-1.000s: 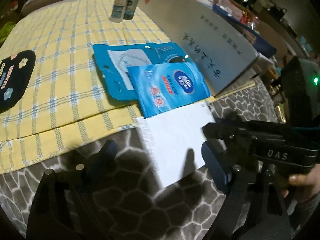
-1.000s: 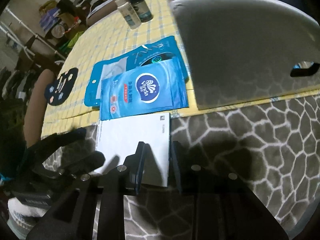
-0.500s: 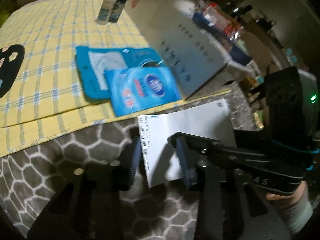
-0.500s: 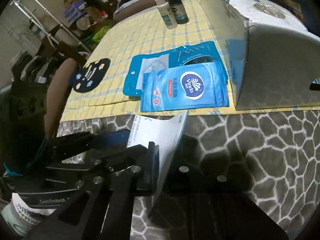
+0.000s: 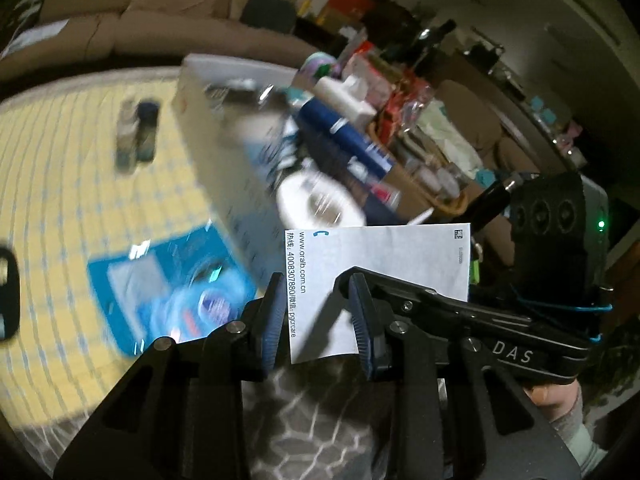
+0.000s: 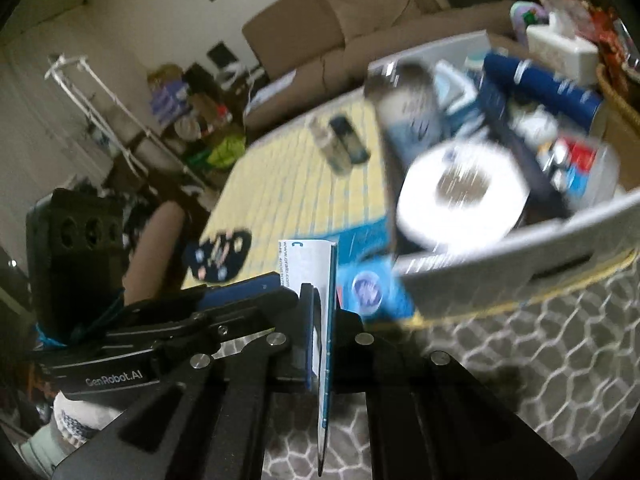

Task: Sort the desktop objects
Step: 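Carry the white card into the cardboard box and release it, then grasp the blue zip bag with the left gripper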

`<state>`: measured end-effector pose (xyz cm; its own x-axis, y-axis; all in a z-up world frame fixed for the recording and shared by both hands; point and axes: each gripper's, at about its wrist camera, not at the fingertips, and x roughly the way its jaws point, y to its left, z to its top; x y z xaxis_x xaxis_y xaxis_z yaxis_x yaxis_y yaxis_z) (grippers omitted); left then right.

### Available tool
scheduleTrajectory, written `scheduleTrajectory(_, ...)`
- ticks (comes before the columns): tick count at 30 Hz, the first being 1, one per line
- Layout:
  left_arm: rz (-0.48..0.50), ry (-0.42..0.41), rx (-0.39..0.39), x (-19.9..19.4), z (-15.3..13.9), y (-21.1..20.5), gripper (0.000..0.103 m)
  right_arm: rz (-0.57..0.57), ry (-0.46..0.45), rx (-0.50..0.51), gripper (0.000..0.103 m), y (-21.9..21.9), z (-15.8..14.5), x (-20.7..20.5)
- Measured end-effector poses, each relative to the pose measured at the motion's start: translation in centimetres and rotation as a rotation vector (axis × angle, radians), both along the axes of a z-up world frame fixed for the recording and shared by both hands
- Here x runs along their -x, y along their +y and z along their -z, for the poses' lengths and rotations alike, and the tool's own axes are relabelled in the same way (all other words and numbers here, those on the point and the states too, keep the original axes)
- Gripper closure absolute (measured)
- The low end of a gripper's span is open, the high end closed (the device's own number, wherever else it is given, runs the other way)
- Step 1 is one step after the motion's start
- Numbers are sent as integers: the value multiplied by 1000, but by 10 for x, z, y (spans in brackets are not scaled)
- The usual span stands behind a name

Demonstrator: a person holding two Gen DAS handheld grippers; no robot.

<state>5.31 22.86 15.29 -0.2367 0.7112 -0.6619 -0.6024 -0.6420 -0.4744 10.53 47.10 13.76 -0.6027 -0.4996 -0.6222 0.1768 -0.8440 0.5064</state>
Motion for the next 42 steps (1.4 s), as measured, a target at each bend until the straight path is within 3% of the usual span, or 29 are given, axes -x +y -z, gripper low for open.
scheduleTrajectory(10, 26, 76, 19, 70, -51, 89, 74, 118, 68, 23, 97, 72, -45, 66)
scheduleTrajectory(15, -9, 103, 67, 110, -51, 117, 74, 176, 69, 0, 97, 91, -46, 116)
scheduleTrajectory(19, -42, 92, 102, 130, -37, 120, 73, 224, 27, -26, 97, 106, -26, 156)
scheduleTrajectory(22, -30, 101, 118, 130, -26, 112, 69, 253, 16, -87, 97, 120, -13, 175)
scheduleTrajectory(26, -36, 113, 129, 123, -19, 92, 56, 303, 30, -175, 95, 139, -16, 178)
scheduleTrajectory(27, -43, 113, 133, 121, -17, 84, 48, 311, 34, -202, 88, 141, -19, 175)
scheduleTrajectory(28, -47, 112, 132, 118, -16, 78, 45, 315, 36, -223, 73, 143, -22, 173)
scheduleTrajectory(29, -50, 112, 129, 115, -15, 69, 40, 316, 38, -251, 51, 143, -25, 168)
scheduleTrajectory(31, -65, 113, 136, 107, -11, 48, 32, 304, 47, -292, 41, 140, -32, 156)
scheduleTrajectory(36, -104, 88, 164, 80, 12, -16, 23, 225, 86, -359, 41, 111, -51, 112)
scheduleTrajectory(42, -172, -17, 211, 65, 66, -71, 23, 117, 112, -265, 35, 60, -54, 52)
